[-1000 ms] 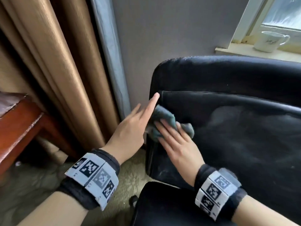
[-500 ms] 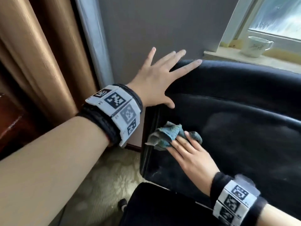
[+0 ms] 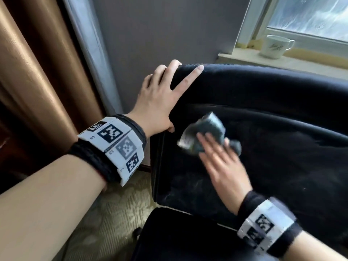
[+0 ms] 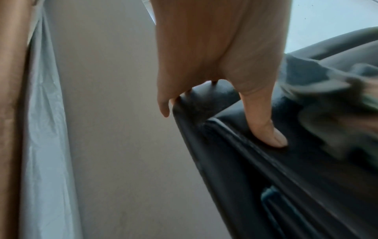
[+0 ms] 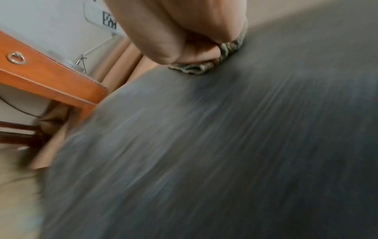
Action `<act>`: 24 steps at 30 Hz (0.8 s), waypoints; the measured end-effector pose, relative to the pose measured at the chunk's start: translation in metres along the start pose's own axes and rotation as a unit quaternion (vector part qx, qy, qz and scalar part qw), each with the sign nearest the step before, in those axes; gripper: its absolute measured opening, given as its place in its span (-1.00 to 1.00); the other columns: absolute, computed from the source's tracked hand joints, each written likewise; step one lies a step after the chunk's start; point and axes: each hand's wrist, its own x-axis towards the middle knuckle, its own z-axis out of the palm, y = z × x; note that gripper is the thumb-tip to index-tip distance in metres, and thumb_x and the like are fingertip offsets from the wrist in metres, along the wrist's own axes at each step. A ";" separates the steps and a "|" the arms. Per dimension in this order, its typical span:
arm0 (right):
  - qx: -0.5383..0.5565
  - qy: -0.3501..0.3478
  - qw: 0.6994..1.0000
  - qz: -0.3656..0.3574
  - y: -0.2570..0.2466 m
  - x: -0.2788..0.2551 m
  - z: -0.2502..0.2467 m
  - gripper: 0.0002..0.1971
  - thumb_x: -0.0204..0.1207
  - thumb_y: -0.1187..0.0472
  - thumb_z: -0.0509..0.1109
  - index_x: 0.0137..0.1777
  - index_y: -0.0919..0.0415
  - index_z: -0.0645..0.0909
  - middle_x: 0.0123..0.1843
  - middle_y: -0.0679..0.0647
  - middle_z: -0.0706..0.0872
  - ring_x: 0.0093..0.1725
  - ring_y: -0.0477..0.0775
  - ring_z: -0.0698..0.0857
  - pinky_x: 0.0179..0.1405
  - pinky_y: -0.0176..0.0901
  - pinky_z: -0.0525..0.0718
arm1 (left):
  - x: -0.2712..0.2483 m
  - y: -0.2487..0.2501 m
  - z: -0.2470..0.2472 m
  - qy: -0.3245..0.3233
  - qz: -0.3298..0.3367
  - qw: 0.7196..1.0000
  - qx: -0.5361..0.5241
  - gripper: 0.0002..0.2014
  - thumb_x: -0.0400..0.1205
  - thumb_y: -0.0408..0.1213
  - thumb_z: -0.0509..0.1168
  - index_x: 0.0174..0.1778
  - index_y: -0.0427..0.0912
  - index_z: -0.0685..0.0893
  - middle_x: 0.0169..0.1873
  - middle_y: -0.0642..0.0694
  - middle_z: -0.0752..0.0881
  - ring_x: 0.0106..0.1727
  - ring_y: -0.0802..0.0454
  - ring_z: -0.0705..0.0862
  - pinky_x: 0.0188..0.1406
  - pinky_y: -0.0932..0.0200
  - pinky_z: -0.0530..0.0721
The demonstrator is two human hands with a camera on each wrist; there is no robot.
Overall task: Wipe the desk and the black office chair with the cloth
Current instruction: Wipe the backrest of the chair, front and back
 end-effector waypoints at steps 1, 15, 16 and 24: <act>-0.012 -0.033 0.999 -0.024 -0.012 -0.018 0.017 -0.55 0.75 0.30 -0.16 0.29 0.39 0.56 0.54 0.25 0.32 0.55 0.23 0.26 0.61 0.08 -0.01 | -0.001 0.001 -0.001 -0.004 -0.004 1.000 -0.001 0.45 0.04 -0.03 0.69 0.64 0.19 -0.25 0.59 -0.13 0.03 0.55 -0.17 0.12 0.50 -0.12 0.23; -0.041 0.020 0.999 0.030 0.040 -0.031 -0.013 -0.55 0.75 0.30 -0.24 0.42 0.33 0.42 0.63 0.18 0.20 0.66 0.14 0.05 0.63 0.07 -0.02 | -0.005 0.007 -0.002 -0.007 -0.026 1.000 0.007 0.45 0.08 -0.12 0.70 0.64 0.19 -0.29 0.58 -0.16 0.00 0.54 -0.20 0.11 0.43 -0.17 0.32; -0.053 -0.009 0.999 -0.005 0.032 -0.048 0.005 -0.60 0.75 0.31 -0.21 0.38 0.32 0.41 0.65 0.19 0.16 0.66 0.15 0.05 0.63 0.07 -0.04 | -0.006 0.006 -0.002 -0.008 -0.025 1.000 0.007 0.45 0.07 -0.11 0.71 0.64 0.19 -0.29 0.58 -0.16 0.00 0.54 -0.20 0.11 0.43 -0.18 0.33; -0.063 0.030 0.998 -0.006 0.078 -0.033 -0.042 -0.59 0.47 0.35 0.08 0.32 0.31 0.45 0.22 0.28 0.70 0.35 0.25 0.46 0.56 0.12 0.10 | -0.012 0.003 0.000 0.026 -0.027 0.999 0.003 0.46 -0.02 -0.15 0.72 0.65 0.17 -0.17 0.56 -0.18 0.09 0.51 -0.23 0.18 0.35 -0.25 0.41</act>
